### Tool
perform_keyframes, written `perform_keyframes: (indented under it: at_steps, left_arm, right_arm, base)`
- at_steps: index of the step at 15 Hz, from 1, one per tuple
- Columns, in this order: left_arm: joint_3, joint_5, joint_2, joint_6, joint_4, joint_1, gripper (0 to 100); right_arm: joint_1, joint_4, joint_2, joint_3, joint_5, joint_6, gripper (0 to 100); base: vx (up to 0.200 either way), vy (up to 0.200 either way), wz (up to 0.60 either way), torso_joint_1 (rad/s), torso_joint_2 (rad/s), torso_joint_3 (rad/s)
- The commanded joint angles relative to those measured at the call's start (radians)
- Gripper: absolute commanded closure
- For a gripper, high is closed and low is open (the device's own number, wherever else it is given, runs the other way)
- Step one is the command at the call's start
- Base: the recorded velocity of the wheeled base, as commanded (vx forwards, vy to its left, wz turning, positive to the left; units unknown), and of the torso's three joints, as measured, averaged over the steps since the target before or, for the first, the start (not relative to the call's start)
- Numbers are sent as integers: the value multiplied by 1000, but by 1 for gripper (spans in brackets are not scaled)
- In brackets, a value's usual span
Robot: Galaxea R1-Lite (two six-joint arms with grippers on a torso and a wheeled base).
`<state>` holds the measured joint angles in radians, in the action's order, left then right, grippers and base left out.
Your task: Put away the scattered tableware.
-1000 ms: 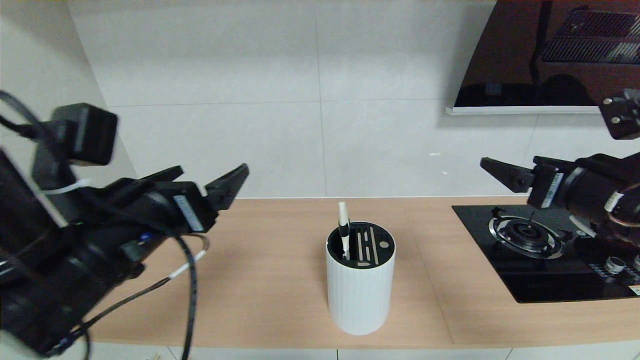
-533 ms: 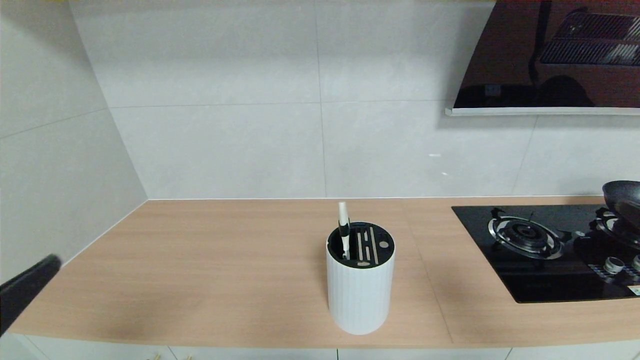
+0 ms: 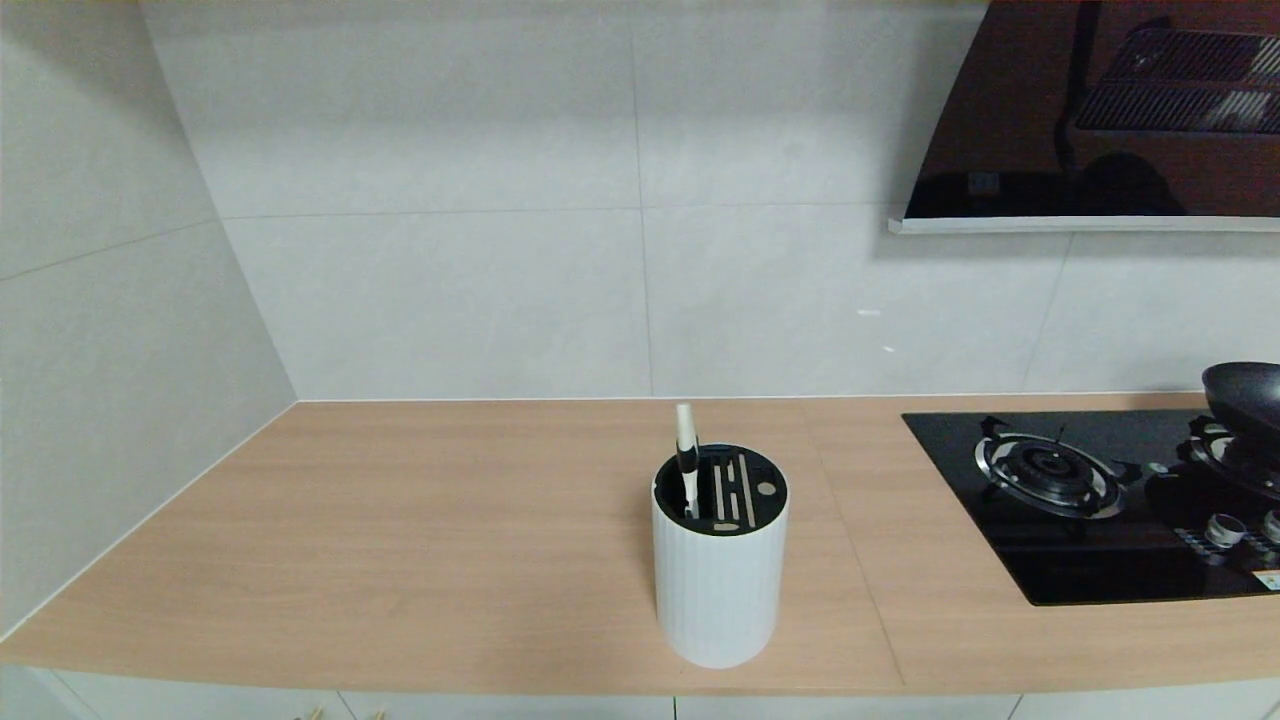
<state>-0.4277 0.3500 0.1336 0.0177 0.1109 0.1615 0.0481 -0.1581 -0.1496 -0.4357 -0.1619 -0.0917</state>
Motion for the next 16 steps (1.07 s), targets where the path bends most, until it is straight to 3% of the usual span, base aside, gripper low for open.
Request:
perform_keyframes:
  at_steps: [1,3,4,5,6,7,9,10,12,14,16]
  left_arm:
    - [3,6,-37,2,-8,-73,0]
    - [40,-28,-134,22,3,-172,0]
    - [61,-9,-131,24,-3,-171,0]
    - [130,49,-131,1,-20,-171,0]
    - [135,47,-132,-1,-20,-171,0]
    - [276,43,-132,-7,-63,-169,0]
    - [391,0,-132,16,-158,-169,0]
    - [428,-54,-132,45,-180,-169,0]
    - [428,-135,-132,53,-152,-169,0]
    - [428,-270,-132,65,-151,-169,0]
    - [428,-309,-132,70,-145,-169,0]
  right_arm:
    - [-45,-24,150,45,4,-31,0]
    - [-45,-6,150,103,-21,-28,0]
    - [-45,2,150,126,-19,-28,0]
    - [-45,52,150,223,-18,-17,0]
    - [-45,58,150,229,-18,-16,0]
    - [-45,264,150,423,-13,4,0]
    - [-45,236,150,433,22,29,0]
    - [-45,213,150,436,48,44,0]
    - [-45,212,150,436,81,49,0]
    - [-45,129,148,428,194,47,0]
    - [-45,163,148,434,200,47,0]
  base:
    - [0,0,0,0,0,0]
    - [0,0,0,0,0,0]
    - [0,0,0,0,0,0]
    - [0,0,0,0,0,0]
    - [0,0,0,0,0,0]
    - [0,0,0,0,0,0]
    - [0,0,0,0,0,0]
    - [0,0,0,0,0,0]
    - [0,0,0,0,0,0]
    - [0,0,0,0,0,0]
    - [0,0,0,0,0,0]
